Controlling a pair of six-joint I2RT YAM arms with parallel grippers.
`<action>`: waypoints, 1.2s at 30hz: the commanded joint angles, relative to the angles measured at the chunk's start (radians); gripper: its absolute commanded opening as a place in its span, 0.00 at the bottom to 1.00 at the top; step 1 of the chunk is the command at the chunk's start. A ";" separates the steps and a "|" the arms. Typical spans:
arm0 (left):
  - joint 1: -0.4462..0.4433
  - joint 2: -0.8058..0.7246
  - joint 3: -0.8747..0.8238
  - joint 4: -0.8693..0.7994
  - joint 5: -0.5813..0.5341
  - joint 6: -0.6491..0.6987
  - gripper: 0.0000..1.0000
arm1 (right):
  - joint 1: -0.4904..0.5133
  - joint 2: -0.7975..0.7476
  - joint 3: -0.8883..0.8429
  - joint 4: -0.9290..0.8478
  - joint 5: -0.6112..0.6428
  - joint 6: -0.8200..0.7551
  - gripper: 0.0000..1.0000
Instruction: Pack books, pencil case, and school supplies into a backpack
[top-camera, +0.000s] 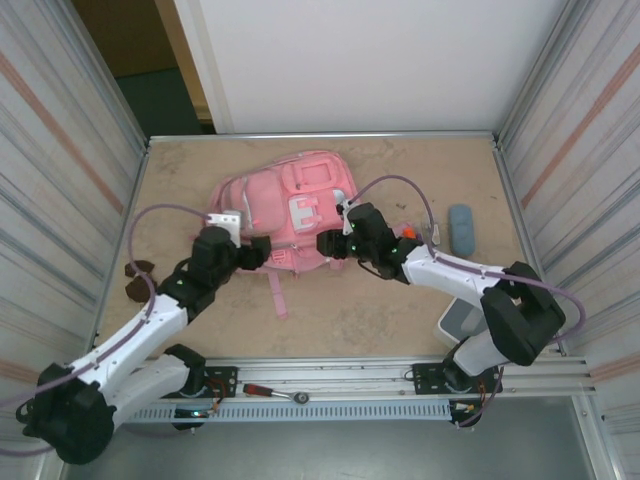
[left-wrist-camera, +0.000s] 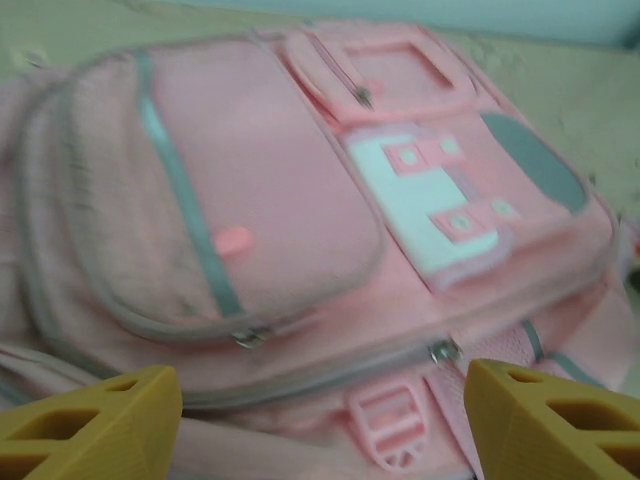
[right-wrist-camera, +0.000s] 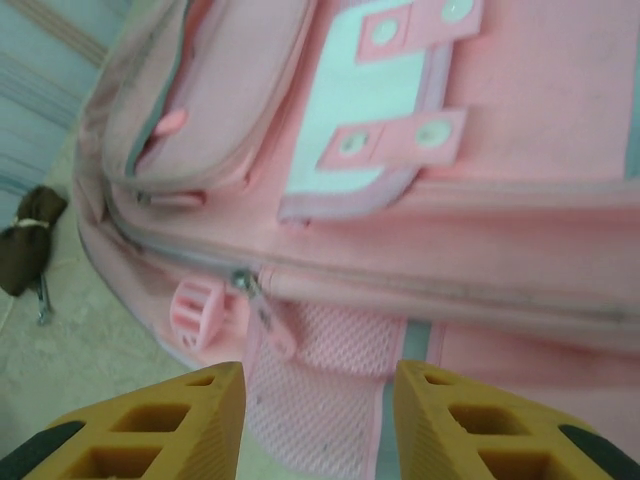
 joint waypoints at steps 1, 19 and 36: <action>-0.099 0.101 0.058 -0.033 -0.117 -0.022 0.74 | -0.032 0.086 0.015 0.042 -0.063 0.025 0.38; -0.338 0.631 0.337 -0.153 -0.436 -0.047 0.81 | -0.066 0.157 -0.238 0.405 -0.177 0.277 0.27; -0.385 0.665 0.387 -0.227 -0.578 -0.017 0.56 | -0.069 0.170 -0.236 0.378 -0.155 0.249 0.27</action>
